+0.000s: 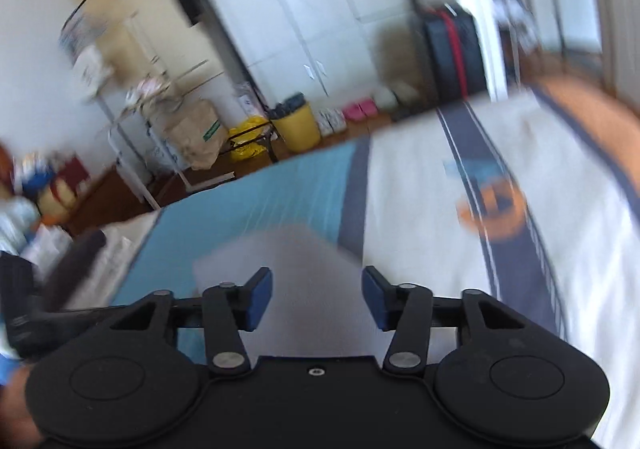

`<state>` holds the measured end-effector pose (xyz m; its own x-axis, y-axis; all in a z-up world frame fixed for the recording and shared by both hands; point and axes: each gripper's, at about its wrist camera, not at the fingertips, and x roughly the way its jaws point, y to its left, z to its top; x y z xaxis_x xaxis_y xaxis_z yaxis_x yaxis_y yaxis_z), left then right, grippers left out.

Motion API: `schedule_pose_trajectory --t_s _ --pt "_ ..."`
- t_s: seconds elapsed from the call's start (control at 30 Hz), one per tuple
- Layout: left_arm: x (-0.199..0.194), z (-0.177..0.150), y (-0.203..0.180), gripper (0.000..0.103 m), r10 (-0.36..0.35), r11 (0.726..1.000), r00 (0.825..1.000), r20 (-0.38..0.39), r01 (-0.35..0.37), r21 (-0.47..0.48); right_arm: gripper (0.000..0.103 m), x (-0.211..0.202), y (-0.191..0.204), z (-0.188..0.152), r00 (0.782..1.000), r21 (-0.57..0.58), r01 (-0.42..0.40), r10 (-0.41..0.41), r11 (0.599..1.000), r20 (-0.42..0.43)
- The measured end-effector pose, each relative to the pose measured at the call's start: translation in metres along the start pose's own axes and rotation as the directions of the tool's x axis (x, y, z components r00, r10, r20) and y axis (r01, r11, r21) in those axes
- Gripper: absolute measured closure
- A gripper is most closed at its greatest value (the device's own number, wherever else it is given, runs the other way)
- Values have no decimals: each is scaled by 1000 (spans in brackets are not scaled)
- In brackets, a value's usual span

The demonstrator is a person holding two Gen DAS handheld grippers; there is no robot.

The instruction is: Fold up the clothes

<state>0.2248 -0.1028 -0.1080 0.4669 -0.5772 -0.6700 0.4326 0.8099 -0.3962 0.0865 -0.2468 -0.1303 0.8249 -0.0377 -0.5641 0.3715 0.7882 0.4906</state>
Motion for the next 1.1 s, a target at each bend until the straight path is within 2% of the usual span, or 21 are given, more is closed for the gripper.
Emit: schedule_pose_trajectory --t_s 0.07,0.17,0.23,0.3,0.43,0.53,0.57,0.63,0.67,0.7,0.73,0.77,0.87,0.93,0.97,1.0,1.03,1.07,1.1 --pt "-8 8 12 61 -68 994 997 36 71 -87 35 -5 -18 -19 1000 142 -2 3 990 -10" --pt "-20 16 23 56 -143 974 983 112 160 -158 31 -3 -35 -41 997 335 45 -21 941 -74" --pt "-24 17 26 49 -194 961 967 168 221 -167 31 2 -39 -51 994 375 69 -30 925 -110" --pt "-16 16 29 48 -203 959 958 203 237 -156 30 7 -41 -57 992 397 81 -34 914 -123" --pt "32 9 19 48 -173 972 984 50 178 -154 28 16 -47 -81 986 436 110 -44 893 -160" --pt "57 6 15 47 -141 982 986 -85 128 -140 21 21 -41 -88 984 401 117 -53 909 -168" --pt "58 6 19 43 -140 975 985 -103 119 -186 20 22 -37 -89 984 381 120 -60 917 -166" --pt "61 4 27 38 -141 955 980 -138 98 -280 17 21 -35 -90 987 393 115 -61 912 -148" --pt "62 0 35 39 -185 911 968 -168 104 -398 14 23 -36 -92 990 396 100 -53 913 -128" --pt "63 -7 39 39 -253 862 952 -174 140 -487 12 25 -36 -93 993 398 84 -45 914 -106" --pt "65 -13 41 39 -309 826 936 -168 177 -536 11 29 -36 -92 995 389 77 -48 918 -84" --pt "67 -19 41 38 -335 806 929 -157 197 -558 11 33 -35 -91 997 378 73 -54 923 -61" --pt "83 -24 39 38 -324 798 940 -102 214 -563 11 46 -32 -86 998 343 63 -70 937 9" --pt "93 -22 39 38 -325 787 944 -49 242 -568 22 50 -28 -83 995 305 69 -86 950 43" --pt "97 -20 39 38 -323 784 946 -37 246 -570 44 50 -25 -83 993 275 88 -105 958 48" --pt "102 -18 39 40 -321 781 947 -24 250 -572 57 49 -24 -83 992 246 94 -110 965 53" --pt "106 -13 34 47 -309 800 950 -37 239 -550 66 44 -23 -83 993 237 80 -99 968 70" --pt "107 -6 28 60 -291 832 956 -43 230 -505 78 38 -22 -84 992 232 62 -85 971 90" --pt "106 1 19 63 -269 870 962 -47 222 -441 79 33 -18 -82 991 210 43 -68 977 113"
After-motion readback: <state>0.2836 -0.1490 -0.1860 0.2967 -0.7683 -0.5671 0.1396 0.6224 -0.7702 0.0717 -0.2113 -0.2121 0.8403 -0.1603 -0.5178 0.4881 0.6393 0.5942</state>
